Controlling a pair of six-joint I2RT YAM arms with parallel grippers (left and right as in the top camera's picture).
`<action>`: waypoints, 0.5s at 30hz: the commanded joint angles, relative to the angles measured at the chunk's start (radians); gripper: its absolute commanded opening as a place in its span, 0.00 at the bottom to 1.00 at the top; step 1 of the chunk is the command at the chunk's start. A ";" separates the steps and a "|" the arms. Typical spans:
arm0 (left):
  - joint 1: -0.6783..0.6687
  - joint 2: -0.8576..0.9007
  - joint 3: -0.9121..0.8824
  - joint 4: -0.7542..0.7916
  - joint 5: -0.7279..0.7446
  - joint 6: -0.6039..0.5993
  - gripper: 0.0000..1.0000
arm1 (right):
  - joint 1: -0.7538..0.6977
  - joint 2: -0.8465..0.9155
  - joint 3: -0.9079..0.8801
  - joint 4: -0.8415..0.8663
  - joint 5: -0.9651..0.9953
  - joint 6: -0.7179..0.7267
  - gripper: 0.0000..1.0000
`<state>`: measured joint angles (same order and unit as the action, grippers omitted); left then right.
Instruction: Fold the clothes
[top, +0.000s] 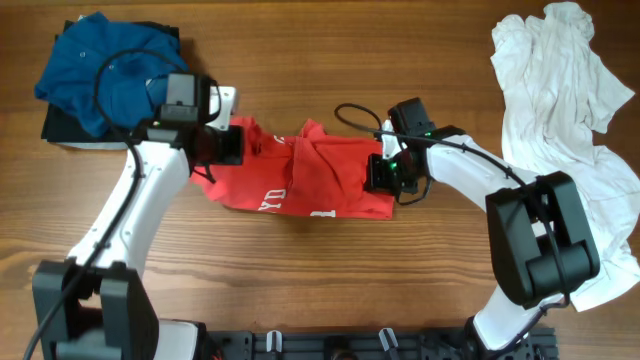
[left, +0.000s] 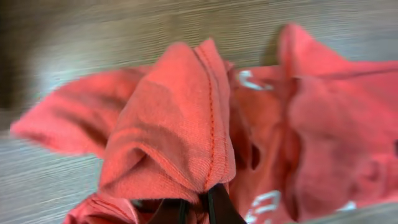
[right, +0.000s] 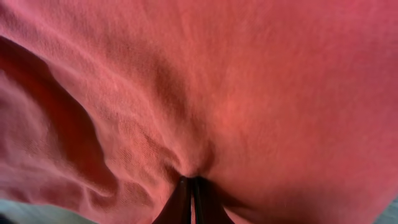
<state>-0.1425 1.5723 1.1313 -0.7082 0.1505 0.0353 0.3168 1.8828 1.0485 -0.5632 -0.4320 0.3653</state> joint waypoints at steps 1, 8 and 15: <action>-0.077 -0.033 0.017 0.002 0.043 -0.047 0.04 | -0.021 0.077 -0.013 0.010 0.037 0.008 0.04; -0.257 -0.033 0.016 0.061 0.043 -0.133 0.04 | -0.029 0.077 -0.013 0.005 0.038 0.002 0.04; -0.400 -0.033 0.016 0.177 0.043 -0.281 0.04 | -0.029 0.077 -0.013 0.005 0.038 0.003 0.04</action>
<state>-0.4908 1.5581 1.1313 -0.5797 0.1745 -0.1360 0.2913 1.8954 1.0496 -0.5644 -0.4828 0.3660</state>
